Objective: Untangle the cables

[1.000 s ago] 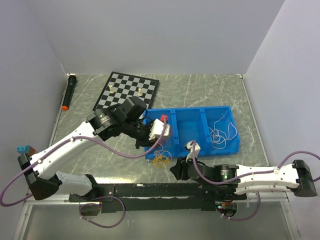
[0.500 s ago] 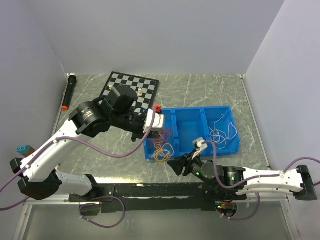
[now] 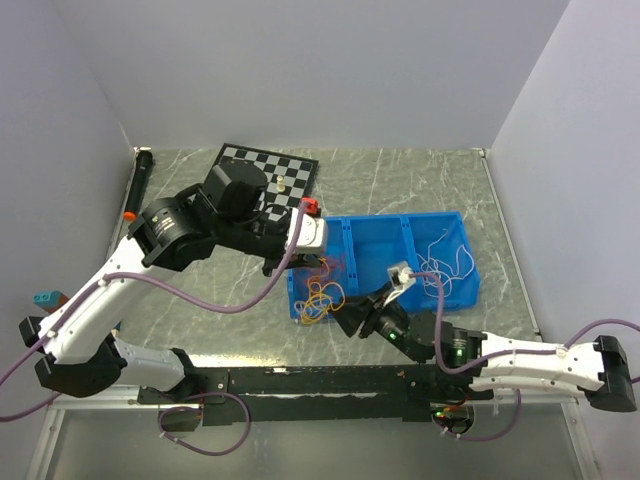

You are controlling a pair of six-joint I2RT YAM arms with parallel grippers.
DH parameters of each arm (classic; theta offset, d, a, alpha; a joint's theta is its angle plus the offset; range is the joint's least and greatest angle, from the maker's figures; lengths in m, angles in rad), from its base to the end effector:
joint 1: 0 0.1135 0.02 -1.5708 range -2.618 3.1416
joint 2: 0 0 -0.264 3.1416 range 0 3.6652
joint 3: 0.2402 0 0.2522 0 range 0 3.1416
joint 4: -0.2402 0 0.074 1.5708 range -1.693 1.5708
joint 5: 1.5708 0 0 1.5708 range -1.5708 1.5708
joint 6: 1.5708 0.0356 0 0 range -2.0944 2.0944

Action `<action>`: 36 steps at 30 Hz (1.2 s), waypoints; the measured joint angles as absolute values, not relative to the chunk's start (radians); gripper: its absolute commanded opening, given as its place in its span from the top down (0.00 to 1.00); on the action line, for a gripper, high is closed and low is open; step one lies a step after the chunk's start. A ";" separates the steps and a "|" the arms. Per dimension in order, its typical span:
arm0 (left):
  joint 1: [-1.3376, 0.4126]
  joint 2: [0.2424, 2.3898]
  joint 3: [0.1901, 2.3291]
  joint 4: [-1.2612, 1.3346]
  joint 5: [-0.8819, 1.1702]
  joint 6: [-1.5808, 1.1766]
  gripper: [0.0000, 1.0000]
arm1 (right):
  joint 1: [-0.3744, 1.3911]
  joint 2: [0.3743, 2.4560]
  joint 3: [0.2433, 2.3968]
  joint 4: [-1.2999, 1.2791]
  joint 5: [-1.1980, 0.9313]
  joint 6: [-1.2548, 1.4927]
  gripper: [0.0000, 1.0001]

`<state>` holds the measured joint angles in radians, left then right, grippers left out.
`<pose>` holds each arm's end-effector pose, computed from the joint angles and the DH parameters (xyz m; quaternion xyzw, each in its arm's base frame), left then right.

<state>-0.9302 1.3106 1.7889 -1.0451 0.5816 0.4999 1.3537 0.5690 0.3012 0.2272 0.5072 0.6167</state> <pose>0.1215 -0.1957 0.4789 0.6548 0.5437 -0.3440 0.3967 0.0502 0.1474 0.2445 -0.0894 0.7140 0.4587 0.5214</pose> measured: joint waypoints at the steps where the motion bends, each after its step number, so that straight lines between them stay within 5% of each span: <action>1: -0.930 1.312 1.789 -1.045 0.581 0.500 0.99 | 1.350 0.590 0.310 0.240 0.496 0.611 0.44; 19: -0.930 1.319 1.835 -1.027 0.567 0.480 0.99 | 1.340 0.616 0.316 0.302 0.445 0.610 0.50; 23: -0.930 1.319 1.835 -1.021 0.567 0.476 0.99 | 1.332 0.616 0.316 0.325 0.448 0.596 0.63; 28: -0.930 1.319 1.835 -1.014 0.566 0.472 0.99 | 1.330 0.656 0.329 0.334 0.447 0.583 0.94; 36: -0.930 1.312 1.835 -0.958 0.447 0.457 0.99 | 1.330 0.625 0.327 0.248 0.448 0.653 0.97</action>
<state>-0.9302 1.3125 1.8355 -0.9577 0.4465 0.4568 1.3304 0.6247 0.3267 0.2478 0.4480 0.6525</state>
